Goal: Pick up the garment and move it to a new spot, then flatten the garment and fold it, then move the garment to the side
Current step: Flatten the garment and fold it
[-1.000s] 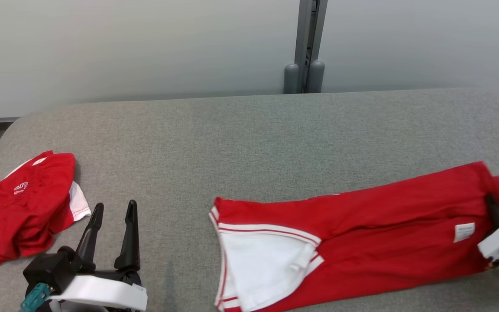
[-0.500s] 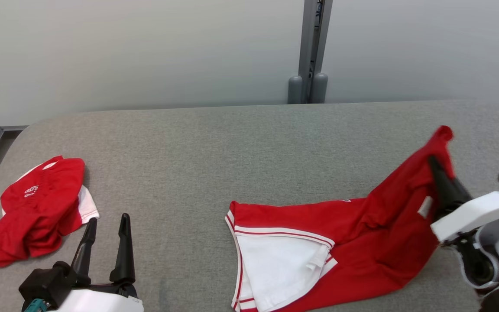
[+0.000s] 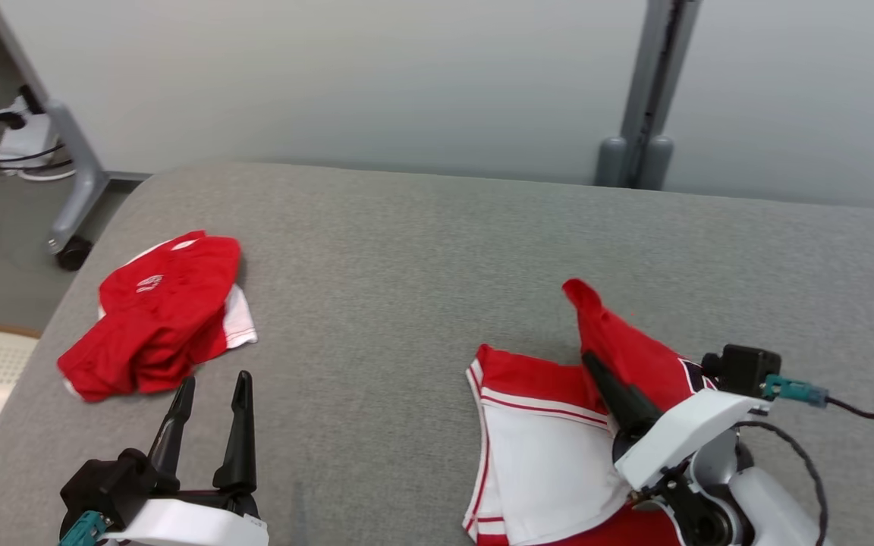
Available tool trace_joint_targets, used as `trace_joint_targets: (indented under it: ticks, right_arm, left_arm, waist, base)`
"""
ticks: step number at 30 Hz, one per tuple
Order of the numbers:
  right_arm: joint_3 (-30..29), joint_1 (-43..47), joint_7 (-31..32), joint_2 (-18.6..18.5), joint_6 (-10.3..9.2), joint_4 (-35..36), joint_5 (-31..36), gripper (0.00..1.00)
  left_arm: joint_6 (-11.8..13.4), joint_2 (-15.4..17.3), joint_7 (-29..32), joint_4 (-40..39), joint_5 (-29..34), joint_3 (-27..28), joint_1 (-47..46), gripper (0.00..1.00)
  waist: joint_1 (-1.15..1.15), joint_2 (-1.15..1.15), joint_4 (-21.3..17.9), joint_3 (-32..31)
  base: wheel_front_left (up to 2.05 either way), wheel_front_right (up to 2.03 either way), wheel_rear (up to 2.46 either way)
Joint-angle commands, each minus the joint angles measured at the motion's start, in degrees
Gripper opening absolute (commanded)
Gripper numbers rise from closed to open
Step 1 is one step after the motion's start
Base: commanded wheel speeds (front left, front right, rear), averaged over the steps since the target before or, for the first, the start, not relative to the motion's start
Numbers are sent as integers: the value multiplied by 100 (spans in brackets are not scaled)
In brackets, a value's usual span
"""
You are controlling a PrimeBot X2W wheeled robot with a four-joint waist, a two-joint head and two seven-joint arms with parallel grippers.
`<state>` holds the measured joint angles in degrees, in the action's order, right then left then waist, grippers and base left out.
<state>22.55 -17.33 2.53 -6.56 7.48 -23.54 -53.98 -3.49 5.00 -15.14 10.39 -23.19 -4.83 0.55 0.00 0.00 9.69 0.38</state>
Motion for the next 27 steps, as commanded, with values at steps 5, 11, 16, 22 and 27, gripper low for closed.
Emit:
trace_joint_targets:
  ticks: [5, 11, 16, 22, 27]
  right_arm:
    - [145, -125, -10, 262, 3, -622, -120, 0]
    - [476, -265, -141, 348, 3, -1043, -296, 0]
    - [927, -399, -315, 356, 3, -1212, -671, 0]
    - [1391, -574, -514, 353, 3, -1427, -1061, 31]
    - [1669, -691, -599, 358, 3, -1419, -1351, 100]
  left_arm:
    - [-82, -33, 1, 103, 93, 39, -150, 100]
    - [-124, -60, 1, 158, 143, 75, -211, 100]
    - [-151, -79, 1, 188, 185, 114, -241, 100]
    - [-169, -99, 1, 240, 224, 153, -240, 100]
    - [-188, -108, 1, 304, 235, 171, -228, 100]
  waist:
    - [0, 0, 362, 61]
    - [0, 0, 475, 95]
    - [0, 0, 503, 130]
    - [0, 0, 435, 125]
    - [0, 0, 315, 65]
  base:
    - [0, 0, 0]
    - [0, 0, 0]
    - [0, 0, 0]
    - [0, 0, 0]
    - [0, 0, 0]
